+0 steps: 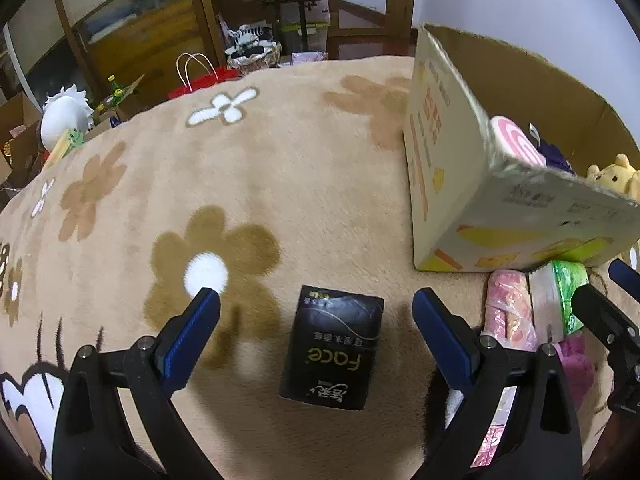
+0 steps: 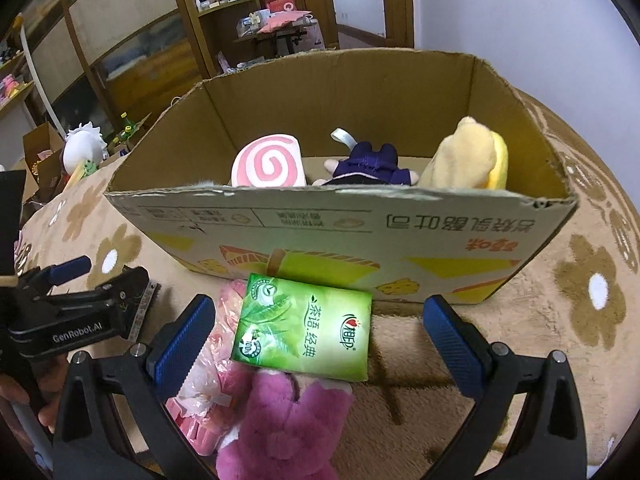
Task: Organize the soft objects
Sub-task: 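Grasp the green tissue pack with the right tool while the left tool grasps the black Face pack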
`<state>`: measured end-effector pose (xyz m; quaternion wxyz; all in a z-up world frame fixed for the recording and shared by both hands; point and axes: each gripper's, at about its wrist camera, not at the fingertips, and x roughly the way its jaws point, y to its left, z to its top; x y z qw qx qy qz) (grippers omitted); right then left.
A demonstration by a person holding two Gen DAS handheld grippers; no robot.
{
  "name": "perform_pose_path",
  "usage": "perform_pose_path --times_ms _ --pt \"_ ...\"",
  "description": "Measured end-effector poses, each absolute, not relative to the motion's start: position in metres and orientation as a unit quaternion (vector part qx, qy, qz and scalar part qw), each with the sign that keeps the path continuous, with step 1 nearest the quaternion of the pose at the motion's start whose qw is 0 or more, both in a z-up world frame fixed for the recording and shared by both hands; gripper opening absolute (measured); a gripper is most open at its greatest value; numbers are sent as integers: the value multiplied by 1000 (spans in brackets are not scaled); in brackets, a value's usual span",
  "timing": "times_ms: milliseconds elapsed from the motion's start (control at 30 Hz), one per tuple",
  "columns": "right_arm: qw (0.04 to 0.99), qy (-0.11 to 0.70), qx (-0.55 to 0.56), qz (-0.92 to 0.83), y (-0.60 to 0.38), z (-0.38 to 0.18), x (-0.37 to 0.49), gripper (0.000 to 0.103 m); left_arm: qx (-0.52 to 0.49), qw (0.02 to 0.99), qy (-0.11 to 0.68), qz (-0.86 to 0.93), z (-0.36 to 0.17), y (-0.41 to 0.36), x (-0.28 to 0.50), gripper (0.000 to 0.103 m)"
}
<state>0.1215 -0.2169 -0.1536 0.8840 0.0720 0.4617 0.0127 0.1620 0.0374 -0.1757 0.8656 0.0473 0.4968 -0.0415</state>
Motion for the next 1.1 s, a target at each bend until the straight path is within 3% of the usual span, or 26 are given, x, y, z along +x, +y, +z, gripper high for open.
perform_pose_path --times_ms 433,633,933,1100 --pt "876 471 103 18 -231 -166 125 103 37 853 518 -46 -197 37 164 95" --pt "874 476 98 20 -229 -170 126 103 21 846 530 -56 -201 39 166 82" --pt "868 482 111 39 -224 -174 129 84 13 847 529 -54 -197 40 163 49" --pt "862 493 110 43 -221 -180 129 84 14 848 527 -50 -195 43 161 49"
